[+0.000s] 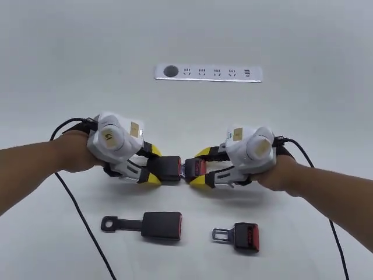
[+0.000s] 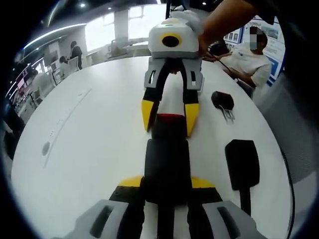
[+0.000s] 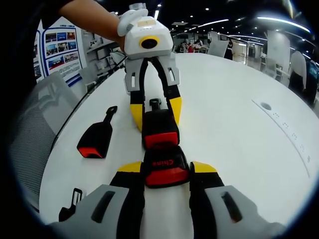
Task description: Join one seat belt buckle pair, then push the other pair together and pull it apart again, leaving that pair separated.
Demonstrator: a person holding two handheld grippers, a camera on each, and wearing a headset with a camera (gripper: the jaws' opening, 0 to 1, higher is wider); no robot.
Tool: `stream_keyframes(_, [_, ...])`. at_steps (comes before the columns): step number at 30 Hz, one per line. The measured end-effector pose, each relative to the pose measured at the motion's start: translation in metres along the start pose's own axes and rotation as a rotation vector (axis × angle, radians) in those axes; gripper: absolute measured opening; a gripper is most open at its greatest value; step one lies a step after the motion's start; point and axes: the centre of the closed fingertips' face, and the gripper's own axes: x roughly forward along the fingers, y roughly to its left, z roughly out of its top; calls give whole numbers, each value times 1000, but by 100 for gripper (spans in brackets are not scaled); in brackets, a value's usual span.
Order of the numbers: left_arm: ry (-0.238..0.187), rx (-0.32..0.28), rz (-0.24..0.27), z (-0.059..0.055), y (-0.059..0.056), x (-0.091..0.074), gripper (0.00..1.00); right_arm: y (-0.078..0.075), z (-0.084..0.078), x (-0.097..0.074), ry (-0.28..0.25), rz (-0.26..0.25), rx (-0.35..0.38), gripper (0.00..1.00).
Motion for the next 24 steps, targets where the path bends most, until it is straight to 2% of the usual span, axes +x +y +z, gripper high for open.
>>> stream_keyframes(10, [-15, 0, -14, 3, -3, 1, 33, 3, 0, -2, -13, 3, -1, 32])
stream_keyframes(24, [-8, -3, -18, 2, -4, 1, 33, 5, 0, -5, -25, -7, 11, 33])
